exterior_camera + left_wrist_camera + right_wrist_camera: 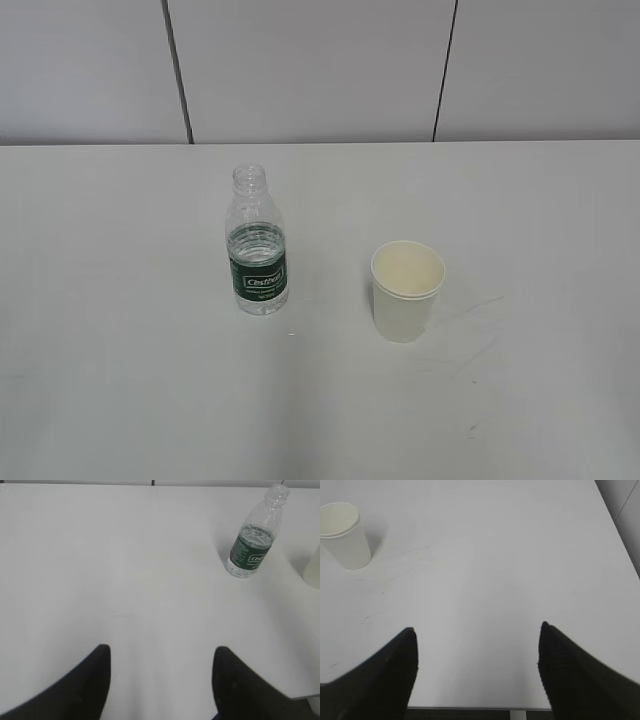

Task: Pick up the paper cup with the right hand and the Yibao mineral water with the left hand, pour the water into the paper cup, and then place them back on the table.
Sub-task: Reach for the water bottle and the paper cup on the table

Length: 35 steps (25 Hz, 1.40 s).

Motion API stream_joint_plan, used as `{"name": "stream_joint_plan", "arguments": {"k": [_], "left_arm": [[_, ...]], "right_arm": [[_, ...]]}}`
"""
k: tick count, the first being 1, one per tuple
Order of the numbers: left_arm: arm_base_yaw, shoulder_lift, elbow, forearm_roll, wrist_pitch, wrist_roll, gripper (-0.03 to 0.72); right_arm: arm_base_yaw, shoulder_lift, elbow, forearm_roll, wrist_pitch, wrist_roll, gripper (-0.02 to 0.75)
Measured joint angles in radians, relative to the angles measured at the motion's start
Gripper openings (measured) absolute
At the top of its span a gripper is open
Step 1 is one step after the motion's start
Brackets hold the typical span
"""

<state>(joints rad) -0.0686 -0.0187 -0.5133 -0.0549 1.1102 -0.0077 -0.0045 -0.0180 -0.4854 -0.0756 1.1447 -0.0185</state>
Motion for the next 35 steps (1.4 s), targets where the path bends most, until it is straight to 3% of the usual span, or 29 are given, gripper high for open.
{"name": "stream_joint_plan", "arguments": {"k": [13,20,25,35], "left_arm": [[0.0,0.0,0.0,0.0,-0.001,0.0,0.406],[0.0,0.0,-0.017,0.002,-0.072,0.0,0.406],[0.0,0.0,-0.009,0.016,-0.225,0.0,0.406],[0.0,0.0,0.134,0.042,-0.473,0.0,0.406]], "right_arm": [[0.0,0.0,-0.007,-0.007,-0.01,0.002,0.585],[0.0,0.0,-0.011,-0.011,-0.271,0.002,0.585],[0.0,0.0,0.049,-0.011,-0.336,0.002,0.585],[0.0,0.0,0.171,-0.011,-0.528,0.002,0.585]]}}
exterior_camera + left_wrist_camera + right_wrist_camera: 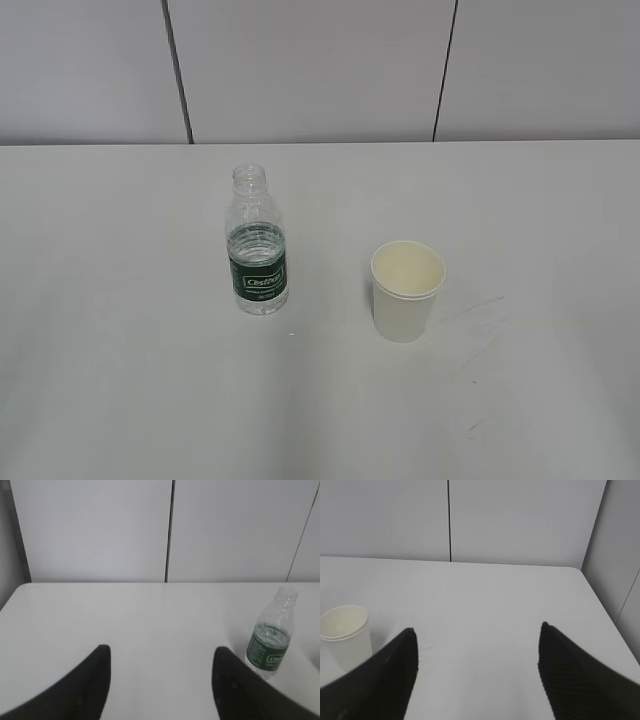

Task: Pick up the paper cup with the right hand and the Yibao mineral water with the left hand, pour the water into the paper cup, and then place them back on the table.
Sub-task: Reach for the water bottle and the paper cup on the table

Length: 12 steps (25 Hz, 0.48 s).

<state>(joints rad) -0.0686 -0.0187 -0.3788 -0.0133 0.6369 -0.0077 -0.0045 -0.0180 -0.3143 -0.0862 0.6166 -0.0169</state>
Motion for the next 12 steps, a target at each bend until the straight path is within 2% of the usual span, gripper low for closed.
{"name": "stream_joint_plan", "arguments": {"k": [12], "left_arm": [[0.0,0.009,0.161,0.0,-0.397,0.0,0.406]], "right_arm": [[0.0,0.0,0.052,-0.001,-0.138,0.0,0.585]]}}
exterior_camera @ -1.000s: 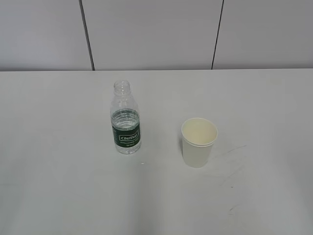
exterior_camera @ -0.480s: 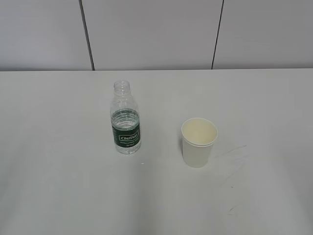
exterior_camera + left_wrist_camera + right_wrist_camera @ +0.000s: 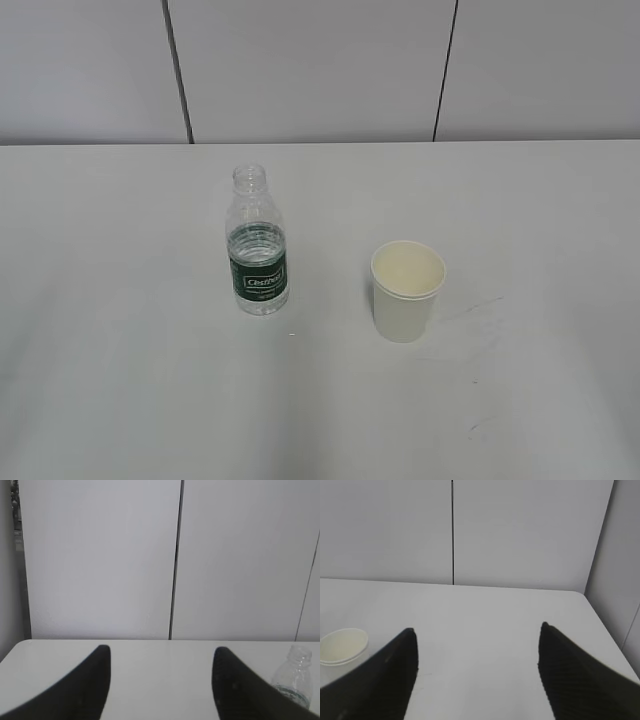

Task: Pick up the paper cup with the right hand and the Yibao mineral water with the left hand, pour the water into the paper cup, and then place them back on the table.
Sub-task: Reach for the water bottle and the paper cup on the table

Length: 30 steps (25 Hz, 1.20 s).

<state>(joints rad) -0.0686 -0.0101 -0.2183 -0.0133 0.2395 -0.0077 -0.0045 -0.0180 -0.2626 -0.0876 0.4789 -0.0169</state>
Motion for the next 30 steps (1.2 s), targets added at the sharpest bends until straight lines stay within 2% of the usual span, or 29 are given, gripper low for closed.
{"name": "stream_joint_plan", "arguments": {"k": [7,13,21,30], "left_arm": [[0.0,0.089,0.035,0.0,-0.117,0.0,0.406],[0.0,0.187,0.035,0.0,-0.148,0.0,0.441],[0.0,0.283,0.037,0.0,-0.179,0.0,0.449],[0.0,0.414,0.037,0.0,-0.342,0.0,0.449]], "right_arm": [[0.0,0.008,0.043,-0.025,-0.108,0.0,0.585],[0.0,0.159,0.047,-0.043,-0.205,0.0,0.585],[0.0,0.337,0.05,-0.045,-0.352,-0.002,0.585],[0.0,0.451,0.143,-0.046,-0.624,-0.002,0.585]]}}
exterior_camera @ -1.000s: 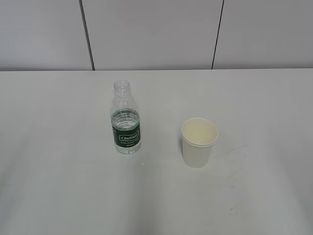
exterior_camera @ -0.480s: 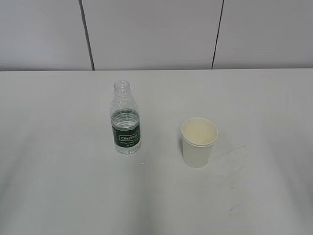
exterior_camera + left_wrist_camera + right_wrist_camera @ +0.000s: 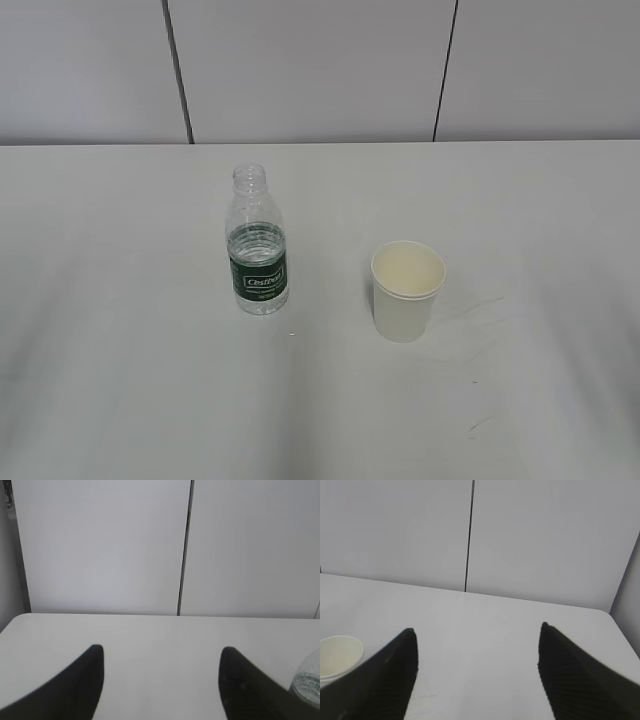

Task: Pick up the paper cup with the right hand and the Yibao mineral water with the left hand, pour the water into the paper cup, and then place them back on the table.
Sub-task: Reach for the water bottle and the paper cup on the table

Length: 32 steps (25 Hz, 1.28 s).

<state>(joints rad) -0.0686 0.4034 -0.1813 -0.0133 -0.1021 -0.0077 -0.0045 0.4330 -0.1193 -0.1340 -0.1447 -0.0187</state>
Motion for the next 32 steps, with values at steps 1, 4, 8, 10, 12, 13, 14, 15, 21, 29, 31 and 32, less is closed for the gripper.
{"name": "stream_joint_plan", "arguments": {"k": [1,4,8,10,12,13,14,15,21,29,31,32], "left_arm": [[0.0,0.031,0.0,0.0,-0.019,0.0,0.449],[0.0,0.124,0.0,0.0,-0.066,0.0,0.449],[0.0,0.275,0.0,0.0,-0.141,0.0,0.449],[0.0,0.344,0.0,0.0,-0.199,0.0,0.449],[0.0,0.408,0.0,0.0,-0.247,0.0,0.449],[0.0,0.432,0.0,0.0,-0.272,0.0,0.449],[0.0,0.458,0.0,0.0,-0.29,0.0,0.449],[0.0,0.483,0.0,0.0,-0.306,0.0,0.449],[0.0,0.581,0.0,-0.001,-0.364,-0.065,0.449],[0.0,0.636,-0.002,-0.001,-0.401,-0.072,0.449],[0.0,0.66,-0.003,-0.001,-0.403,-0.072,0.449],[0.0,0.674,-0.003,-0.001,-0.406,-0.072,0.449]], "right_arm": [[0.0,0.005,0.002,0.0,-0.012,0.002,0.585],[0.0,0.013,0.004,0.0,-0.023,0.002,0.585],[0.0,0.037,0.004,-0.001,-0.026,0.002,0.585],[0.0,0.063,0.004,-0.001,-0.04,0.002,0.585],[0.0,0.09,0.004,-0.001,-0.063,0.0,0.585],[0.0,0.108,0.004,-0.001,-0.074,0.0,0.585],[0.0,0.124,0.004,-0.001,-0.085,0.0,0.585],[0.0,0.145,0.004,-0.001,-0.096,0.0,0.585],[0.0,0.258,0.004,-0.003,-0.197,0.0,0.585],[0.0,0.381,0.004,-0.004,-0.262,0.002,0.585],[0.0,0.416,0.004,-0.004,-0.287,0.002,0.585],[0.0,0.435,0.004,-0.004,-0.304,0.002,0.585]]}}
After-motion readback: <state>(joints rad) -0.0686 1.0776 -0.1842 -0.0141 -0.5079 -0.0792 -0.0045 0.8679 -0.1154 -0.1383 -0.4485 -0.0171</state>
